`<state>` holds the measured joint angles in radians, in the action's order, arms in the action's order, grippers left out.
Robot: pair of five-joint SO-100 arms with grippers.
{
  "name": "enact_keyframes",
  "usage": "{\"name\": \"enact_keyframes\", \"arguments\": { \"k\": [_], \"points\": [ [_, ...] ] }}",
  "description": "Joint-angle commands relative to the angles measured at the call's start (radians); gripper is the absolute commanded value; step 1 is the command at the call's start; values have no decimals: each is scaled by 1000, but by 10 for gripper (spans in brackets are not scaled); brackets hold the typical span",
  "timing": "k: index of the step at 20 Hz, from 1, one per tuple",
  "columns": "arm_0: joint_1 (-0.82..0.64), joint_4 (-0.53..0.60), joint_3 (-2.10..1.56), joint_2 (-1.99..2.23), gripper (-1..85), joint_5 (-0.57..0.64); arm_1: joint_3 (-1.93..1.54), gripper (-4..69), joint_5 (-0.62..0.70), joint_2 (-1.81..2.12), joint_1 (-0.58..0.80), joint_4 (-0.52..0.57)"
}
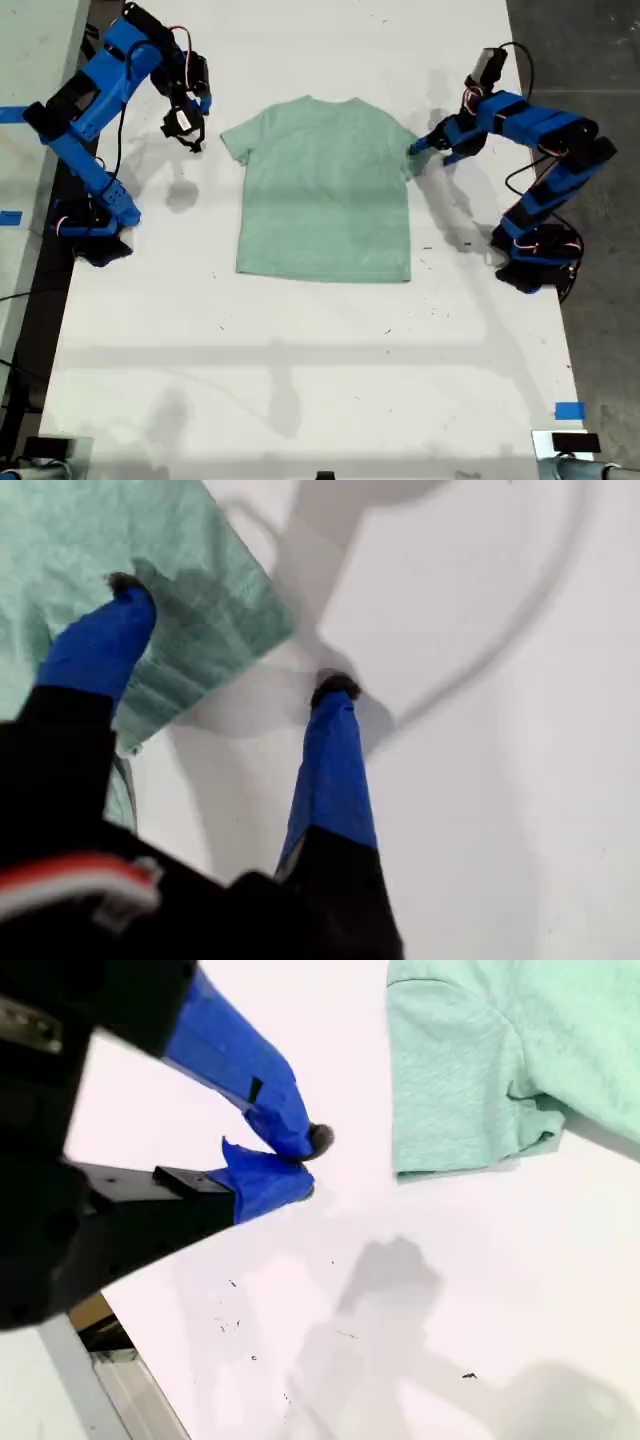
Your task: Fold tshirt
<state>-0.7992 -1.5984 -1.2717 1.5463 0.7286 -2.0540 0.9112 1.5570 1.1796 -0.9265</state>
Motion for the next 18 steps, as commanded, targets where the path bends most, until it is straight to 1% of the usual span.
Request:
{"name": "enact_keyframes", "arguments": {
  "k": [1, 3, 4, 6, 10, 16, 18],
  "points": [
    [25, 0, 54, 3, 0, 5, 48, 179, 18, -21, -25, 34],
    [29, 2, 48, 3, 0, 5, 86, 23, 23, -63, -17, 8],
    [31, 2, 44, 3, 0, 5, 104, 6, 37, -83, -17, 2],
    [32, 0, 38, 3, 0, 5, 141, -11, 43, -115, -29, -17],
    [34, -2, 31, 9, 0, 5, 167, -10, 71, -121, -43, -52],
    [28, -5, 9, 25, 0, 8, 308, -10, 135, 25, -75, -368],
    [28, -2, 3, 25, 0, 8, 310, -10, 100, 117, -132, -313]
  ]
}}
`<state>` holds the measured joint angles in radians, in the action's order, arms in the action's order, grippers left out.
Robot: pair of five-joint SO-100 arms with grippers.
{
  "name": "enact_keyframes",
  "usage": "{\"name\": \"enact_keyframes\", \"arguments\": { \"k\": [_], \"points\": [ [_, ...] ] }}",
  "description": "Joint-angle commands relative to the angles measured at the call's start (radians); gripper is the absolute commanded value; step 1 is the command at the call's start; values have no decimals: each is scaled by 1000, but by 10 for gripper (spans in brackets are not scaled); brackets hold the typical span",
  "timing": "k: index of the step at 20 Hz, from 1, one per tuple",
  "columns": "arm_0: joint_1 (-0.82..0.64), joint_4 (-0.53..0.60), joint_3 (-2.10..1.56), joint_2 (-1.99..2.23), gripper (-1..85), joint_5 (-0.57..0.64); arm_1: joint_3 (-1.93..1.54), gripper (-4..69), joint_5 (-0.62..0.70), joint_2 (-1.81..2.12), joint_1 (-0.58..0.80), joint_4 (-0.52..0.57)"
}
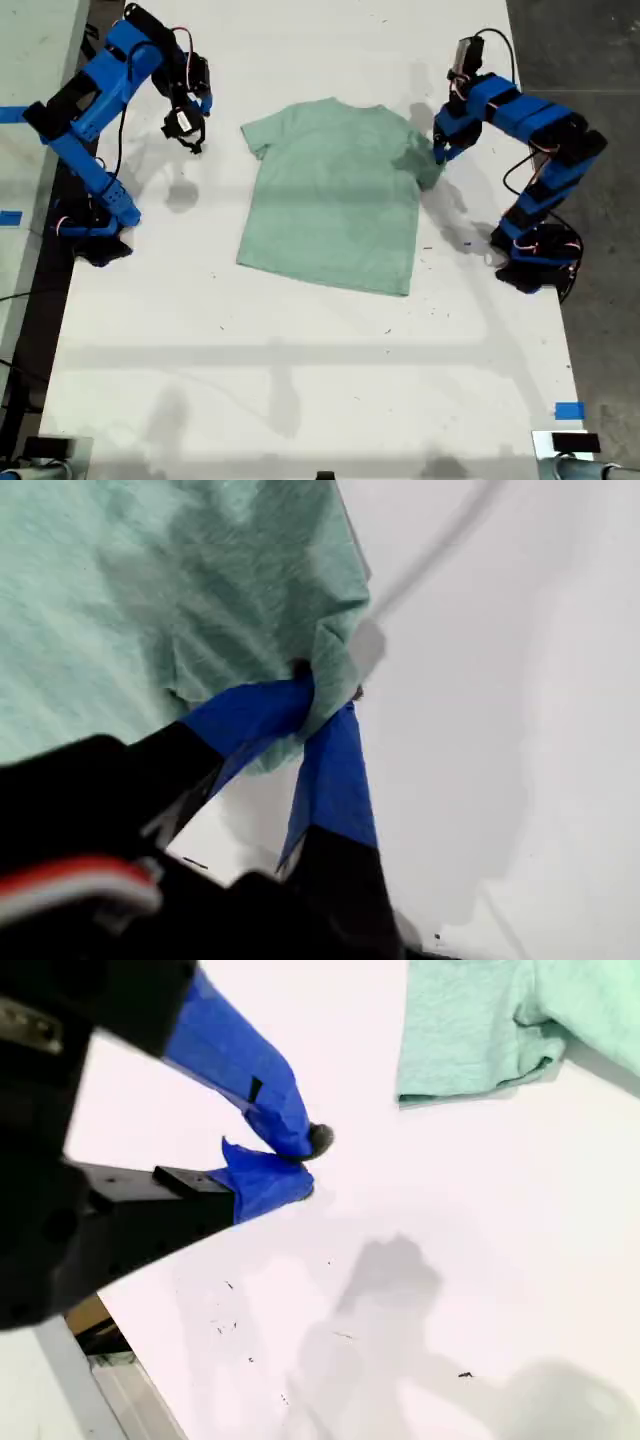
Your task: Fold tshirt
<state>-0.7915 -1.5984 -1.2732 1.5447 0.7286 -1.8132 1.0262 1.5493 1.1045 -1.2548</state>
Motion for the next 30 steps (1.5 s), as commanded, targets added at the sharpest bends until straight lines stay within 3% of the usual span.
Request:
{"name": "enact_keyframes", "arguments": {
  "k": [1, 7, 13, 18, 19, 20, 21, 22, 24, 27, 30],
  "points": [
    [20, 0, 5, 26, 0, 8, 100, -10, -57, 135, -94, 23],
    [21, 2, -8, 29, 0, 8, 321, -10, -275, 54, -341, 178],
    [23, 6, -40, 55, 0, 6, 612, -10, -333, -229, -465, 245],
    [23, 11, -63, 67, 0, 5, 712, -10, -347, -503, -502, 376],
    [23, 11, -64, 71, 0, 5, 721, 49, -353, -546, -505, 399],
    [23, 11, -64, 72, 0, 3, 716, 212, -362, -561, -512, 420],
    [25, 11, -64, 75, 0, 3, 727, 294, -344, -555, -523, 414],
    [25, 9, -64, 78, 0, 3, 762, 362, -321, -535, -531, 367],
    [25, 9, -66, 81, 0, 3, 908, 300, -298, -489, -537, 163],
    [25, 15, -72, 81, 0, 3, 891, 247, -276, -267, -525, -57],
    [29, 29, -78, 81, 0, 0, 730, 231, -284, -23, -509, -186]
  ]
}}
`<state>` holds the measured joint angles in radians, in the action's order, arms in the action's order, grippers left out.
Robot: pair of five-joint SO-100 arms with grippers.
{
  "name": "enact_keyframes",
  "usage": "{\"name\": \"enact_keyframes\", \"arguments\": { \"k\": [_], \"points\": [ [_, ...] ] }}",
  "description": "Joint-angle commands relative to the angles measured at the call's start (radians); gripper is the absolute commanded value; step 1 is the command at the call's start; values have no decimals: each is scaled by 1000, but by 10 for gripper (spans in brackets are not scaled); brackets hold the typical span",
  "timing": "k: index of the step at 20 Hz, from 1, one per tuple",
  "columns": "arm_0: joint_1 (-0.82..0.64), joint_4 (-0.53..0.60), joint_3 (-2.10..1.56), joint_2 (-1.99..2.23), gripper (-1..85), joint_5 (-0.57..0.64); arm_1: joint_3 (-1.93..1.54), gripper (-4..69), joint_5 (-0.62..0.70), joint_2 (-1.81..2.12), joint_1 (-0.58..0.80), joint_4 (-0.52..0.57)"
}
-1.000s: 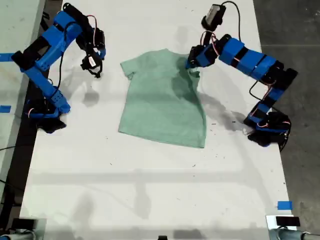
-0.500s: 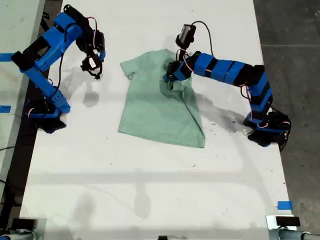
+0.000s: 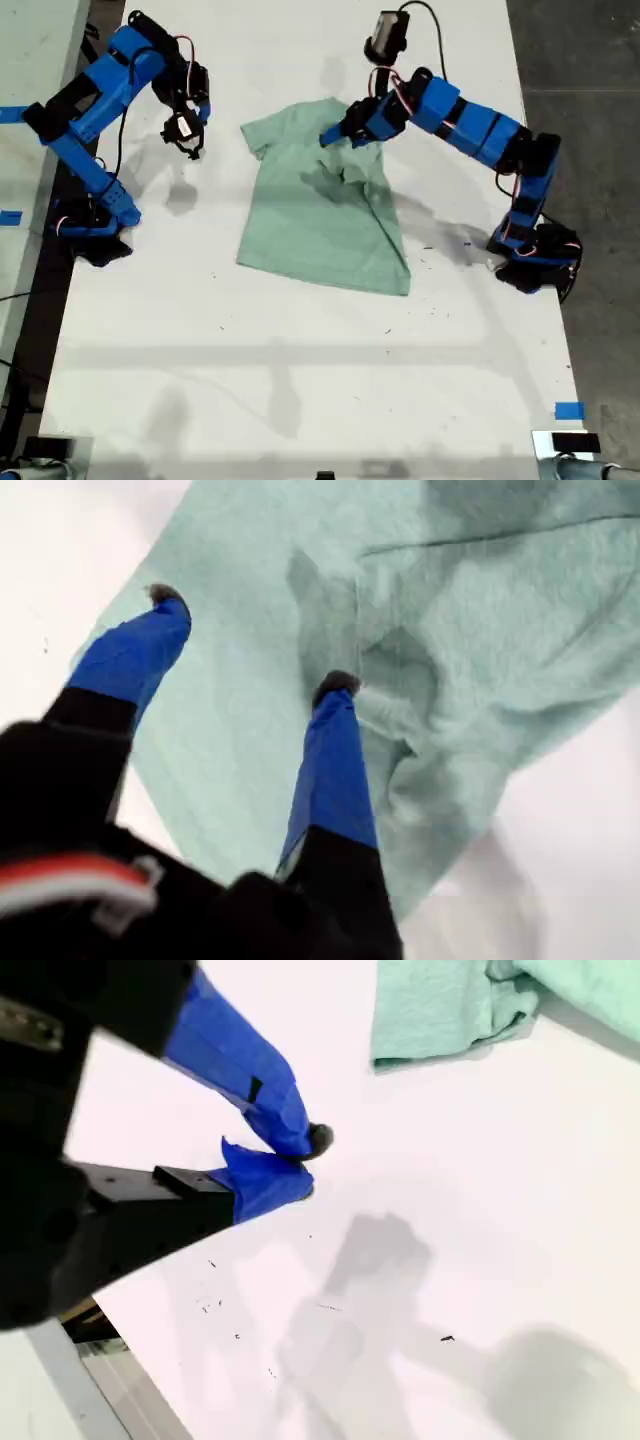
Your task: Fold tshirt
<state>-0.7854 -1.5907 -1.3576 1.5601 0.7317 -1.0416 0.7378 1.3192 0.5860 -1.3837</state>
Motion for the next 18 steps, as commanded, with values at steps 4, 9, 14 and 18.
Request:
{"name": "enact_keyframes", "arguments": {
  "k": [4, 9, 14, 18],
  "points": [
    [37, 23, 41, 32, 146, 2, -330, 186, -32, 446, -15, -52],
    [48, 2, 221, -110, 305, 18, -537, 173, -72, 620, -32, -11],
    [43, -11, 419, -284, 304, 43, -618, 150, -75, 712, -32, -6],
    [41, 29, 497, -431, 306, 55, -666, 146, -81, 761, -32, -11]
  ]
}}
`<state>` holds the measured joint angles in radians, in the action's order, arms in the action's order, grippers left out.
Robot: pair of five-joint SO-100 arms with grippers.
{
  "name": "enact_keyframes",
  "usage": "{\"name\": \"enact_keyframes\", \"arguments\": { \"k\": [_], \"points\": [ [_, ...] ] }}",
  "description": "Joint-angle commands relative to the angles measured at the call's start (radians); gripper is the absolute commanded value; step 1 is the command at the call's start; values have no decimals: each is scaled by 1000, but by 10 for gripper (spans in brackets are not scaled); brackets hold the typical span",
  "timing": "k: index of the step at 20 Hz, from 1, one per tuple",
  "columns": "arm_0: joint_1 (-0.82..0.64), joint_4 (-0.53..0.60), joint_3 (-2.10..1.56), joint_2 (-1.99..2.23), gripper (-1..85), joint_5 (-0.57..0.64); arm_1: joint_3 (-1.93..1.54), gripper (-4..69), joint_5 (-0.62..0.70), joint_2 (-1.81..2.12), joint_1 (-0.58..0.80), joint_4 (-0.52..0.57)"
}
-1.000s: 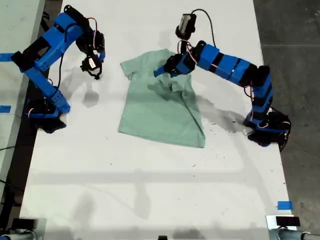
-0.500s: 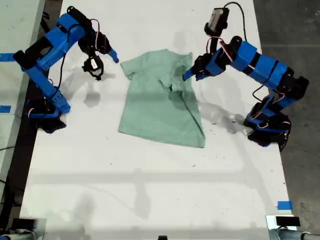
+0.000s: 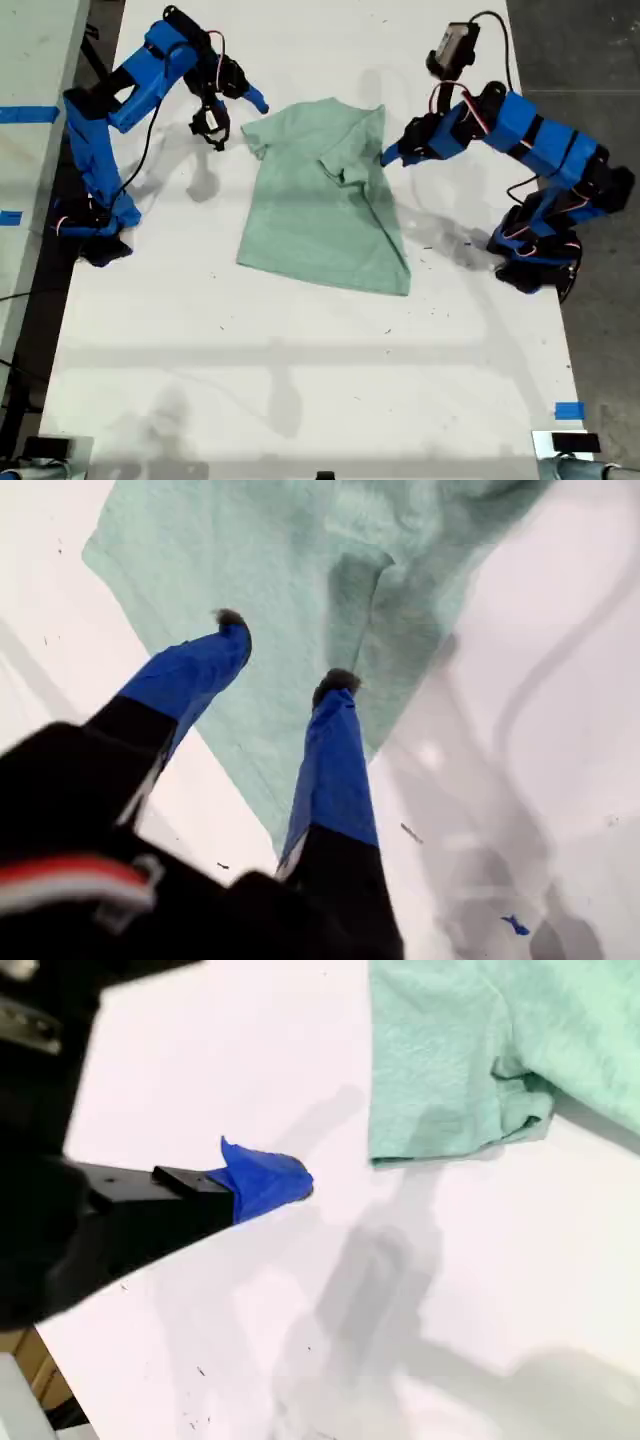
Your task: Fold tshirt
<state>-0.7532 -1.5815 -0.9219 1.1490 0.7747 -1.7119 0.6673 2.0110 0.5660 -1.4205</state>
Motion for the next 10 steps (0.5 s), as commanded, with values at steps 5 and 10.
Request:
{"name": "enact_keyframes", "arguments": {
  "k": [5, 10],
  "points": [
    [-26, 100, 132, -250, 305, 37, -57, 137, -28, 175, -26, 0],
    [-66, 160, 198, -417, 189, 40, -172, 133, -67, 307, -49, -3]
  ]
}}
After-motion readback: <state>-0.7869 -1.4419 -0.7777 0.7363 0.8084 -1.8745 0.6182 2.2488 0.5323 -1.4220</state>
